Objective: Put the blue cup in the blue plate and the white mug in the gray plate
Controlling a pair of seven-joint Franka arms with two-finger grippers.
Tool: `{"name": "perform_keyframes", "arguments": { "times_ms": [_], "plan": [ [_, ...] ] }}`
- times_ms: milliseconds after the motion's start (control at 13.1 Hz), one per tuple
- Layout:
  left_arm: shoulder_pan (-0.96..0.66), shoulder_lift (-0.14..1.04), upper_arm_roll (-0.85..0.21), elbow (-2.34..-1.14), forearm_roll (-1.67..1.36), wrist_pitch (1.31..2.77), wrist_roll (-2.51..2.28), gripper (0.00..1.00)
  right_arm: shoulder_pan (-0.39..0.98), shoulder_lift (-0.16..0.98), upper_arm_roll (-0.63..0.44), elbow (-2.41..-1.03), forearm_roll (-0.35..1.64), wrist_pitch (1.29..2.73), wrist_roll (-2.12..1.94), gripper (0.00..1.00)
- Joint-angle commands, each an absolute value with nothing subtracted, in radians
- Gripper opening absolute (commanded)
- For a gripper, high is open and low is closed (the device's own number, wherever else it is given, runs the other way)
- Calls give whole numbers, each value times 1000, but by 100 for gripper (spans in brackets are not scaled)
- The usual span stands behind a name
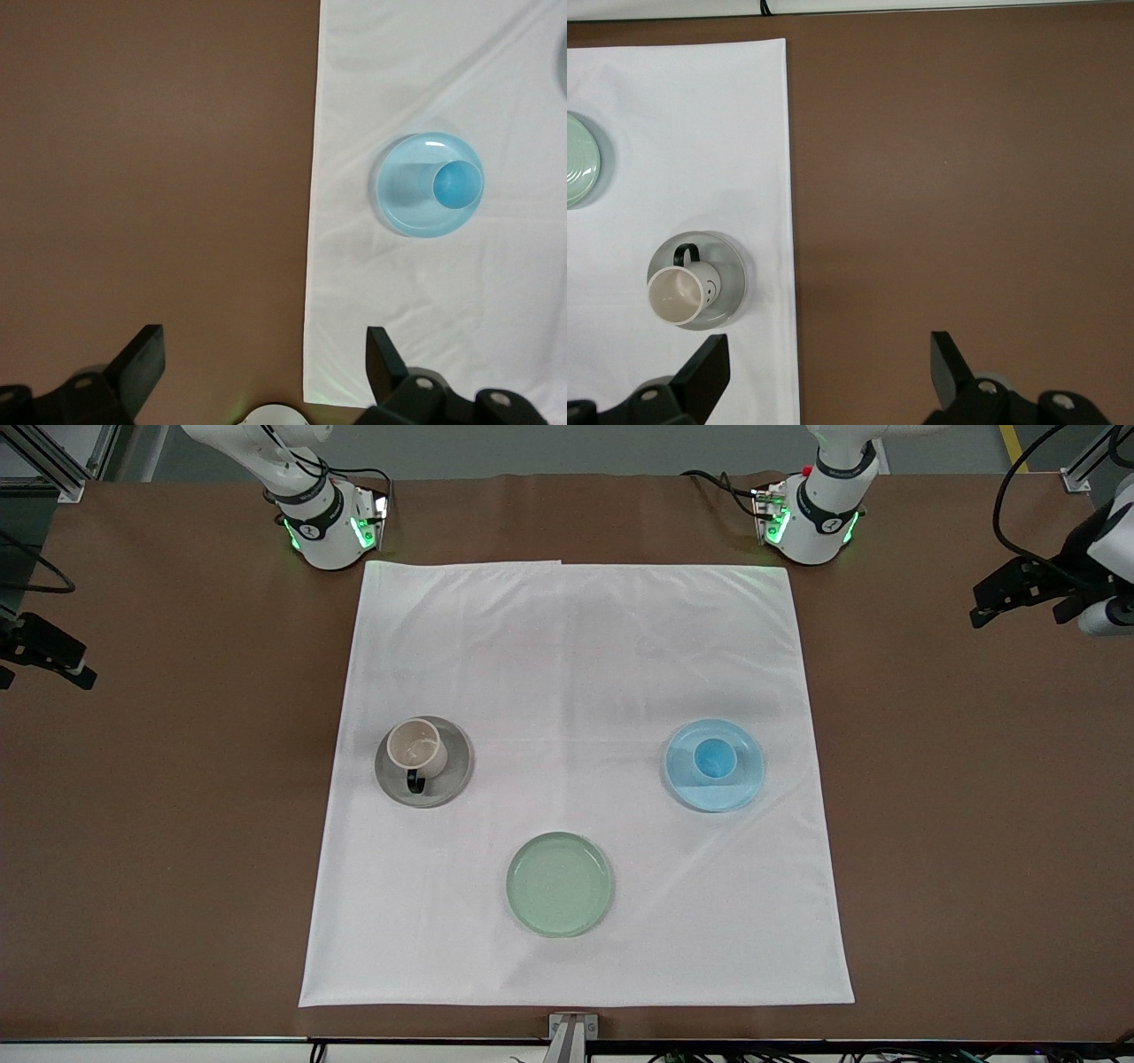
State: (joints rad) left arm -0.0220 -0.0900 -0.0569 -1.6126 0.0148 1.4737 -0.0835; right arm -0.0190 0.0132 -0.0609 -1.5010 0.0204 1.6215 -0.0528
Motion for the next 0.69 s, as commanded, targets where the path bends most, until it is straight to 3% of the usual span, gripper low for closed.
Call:
{"name": "perform_keyframes", "arguments": {
  "times_ms": [0, 610],
  "plan": [
    [-28, -121, -63, -1638, 14, 1471, -89, 100, -18, 29, -52, -1460, 8, 1605, -45, 100],
    [-25, -115, -77, -1602, 15, 1474, -84, 100, -25, 29, -52, -1460, 12, 1606, -52, 100]
  ]
}}
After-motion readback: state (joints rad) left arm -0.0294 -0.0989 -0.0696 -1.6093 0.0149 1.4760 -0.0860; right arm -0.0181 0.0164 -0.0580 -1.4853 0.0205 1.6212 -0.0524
